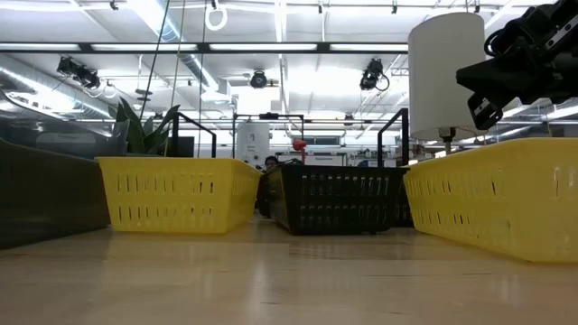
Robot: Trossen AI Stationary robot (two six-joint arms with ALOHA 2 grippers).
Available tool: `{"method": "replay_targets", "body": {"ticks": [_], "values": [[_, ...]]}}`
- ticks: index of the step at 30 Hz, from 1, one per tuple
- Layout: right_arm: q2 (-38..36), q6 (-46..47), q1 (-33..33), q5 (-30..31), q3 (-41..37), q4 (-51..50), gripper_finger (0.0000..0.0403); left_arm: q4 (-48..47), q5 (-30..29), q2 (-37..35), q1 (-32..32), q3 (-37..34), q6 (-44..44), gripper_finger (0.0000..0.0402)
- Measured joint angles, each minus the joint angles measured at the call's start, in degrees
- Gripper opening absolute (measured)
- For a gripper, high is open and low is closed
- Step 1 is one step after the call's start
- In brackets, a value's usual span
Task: Stack baskets on shelf by color
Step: Stack the black bin on top of the top black bin
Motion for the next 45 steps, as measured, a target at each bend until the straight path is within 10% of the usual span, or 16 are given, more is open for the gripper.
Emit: {"method": "replay_targets", "body": {"ticks": [15,31,45], "values": [[0.00,0.00,0.00,-0.02,0.00,0.00,0.0025,0.34,2.00,0.82,0.66,-0.02,-0.08,0.0015],[0.00,0.00,0.02,0.00,0.00,0.00,0.0025,-13.40,5.88,-5.53,4.81,9.46,-1.25,0.0006],[0.00,0.00,0.02,-0.01,0.00,-0.01,0.0025,-36.30,-1.80,-16.33,16.91,17.50,2.58,0.0006]]}}
